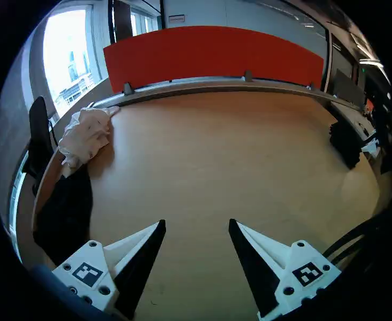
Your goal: Fold towel
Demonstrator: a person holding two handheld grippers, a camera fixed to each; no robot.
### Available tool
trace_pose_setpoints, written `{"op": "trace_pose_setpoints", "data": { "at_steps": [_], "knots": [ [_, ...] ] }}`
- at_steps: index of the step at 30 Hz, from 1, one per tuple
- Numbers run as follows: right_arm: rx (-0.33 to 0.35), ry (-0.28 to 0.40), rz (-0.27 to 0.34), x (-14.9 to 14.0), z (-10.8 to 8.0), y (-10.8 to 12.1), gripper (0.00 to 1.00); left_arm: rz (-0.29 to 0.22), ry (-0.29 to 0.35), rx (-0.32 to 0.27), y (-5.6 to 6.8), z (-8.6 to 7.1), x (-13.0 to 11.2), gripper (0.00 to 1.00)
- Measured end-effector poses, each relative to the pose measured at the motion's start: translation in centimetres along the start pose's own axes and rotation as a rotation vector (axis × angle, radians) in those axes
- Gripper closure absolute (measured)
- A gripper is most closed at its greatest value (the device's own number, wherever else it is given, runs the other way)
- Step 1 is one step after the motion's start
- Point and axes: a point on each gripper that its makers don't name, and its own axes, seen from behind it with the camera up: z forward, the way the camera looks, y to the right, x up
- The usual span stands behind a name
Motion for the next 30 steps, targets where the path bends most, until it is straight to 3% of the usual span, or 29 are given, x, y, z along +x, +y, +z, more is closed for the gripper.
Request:
{"op": "trace_pose_setpoints", "data": {
  "at_steps": [17, 24, 30],
  "knots": [
    [0.030, 0.076, 0.250, 1.4, -0.6, -2.4, 0.00, -0.013, 0.027, 0.000, -0.6, 0.2, 1.7, 0.13],
    [0.024, 0.102, 0.281, 1.8, -0.9, -3.0, 0.00, -0.014, 0.038, 0.002, -0.7, 0.4, 2.5, 0.13],
    [-0.011, 0.180, 0.294, 3.2, -2.2, -2.9, 0.00, -0.024, 0.060, 0.006, -1.1, 0.6, 3.5, 0.13]
  ]
}}
